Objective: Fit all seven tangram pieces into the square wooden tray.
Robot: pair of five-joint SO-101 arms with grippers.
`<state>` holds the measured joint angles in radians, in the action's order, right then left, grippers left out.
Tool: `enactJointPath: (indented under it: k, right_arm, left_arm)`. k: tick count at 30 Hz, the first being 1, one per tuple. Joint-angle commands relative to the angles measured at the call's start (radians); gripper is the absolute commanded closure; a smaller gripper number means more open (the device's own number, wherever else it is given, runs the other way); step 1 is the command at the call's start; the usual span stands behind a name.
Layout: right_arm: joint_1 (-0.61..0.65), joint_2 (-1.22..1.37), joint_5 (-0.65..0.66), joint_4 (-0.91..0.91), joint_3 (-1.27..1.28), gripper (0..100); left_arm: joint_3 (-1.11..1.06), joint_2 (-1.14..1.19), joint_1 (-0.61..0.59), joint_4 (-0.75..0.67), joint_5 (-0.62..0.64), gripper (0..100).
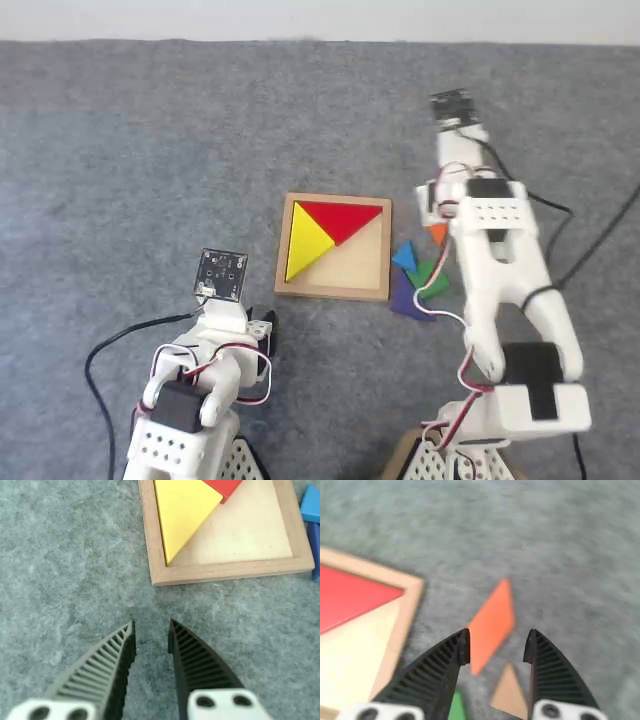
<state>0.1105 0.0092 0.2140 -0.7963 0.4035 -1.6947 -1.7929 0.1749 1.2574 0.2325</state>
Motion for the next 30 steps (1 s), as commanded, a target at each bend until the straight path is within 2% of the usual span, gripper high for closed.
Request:
enactJointPath:
  k: [1,4,7,14,20,26,30]
  right_arm:
    - [0.085,0.050,0.034,0.030,-0.026,79.1]
    - [0.122,0.090,0.032,0.027,-0.066,74.8]
    - [0.131,0.124,0.032,0.033,-0.081,74.6]
    - [0.102,0.156,-0.029,0.054,-0.081,74.5]
    - [0.053,0.185,-0.029,0.099,-0.086,74.5]
    - [0.036,0.306,-0.028,0.079,-0.173,74.5]
    - [0.033,0.387,-0.032,-0.013,-0.290,74.5]
  left_arm:
    - [0.012,-0.017,0.002,0.002,0.006,89]
    - [0.012,-0.017,0.002,0.002,0.006,89]
    - [0.012,-0.017,0.002,0.002,0.006,89]
    - [0.012,-0.017,0.002,0.002,0.006,89]
    - [0.012,-0.017,0.002,0.002,0.006,89]
    - [0.012,-0.017,0.002,0.002,0.006,89]
    - [0.012,-0.017,0.002,0.002,0.006,89]
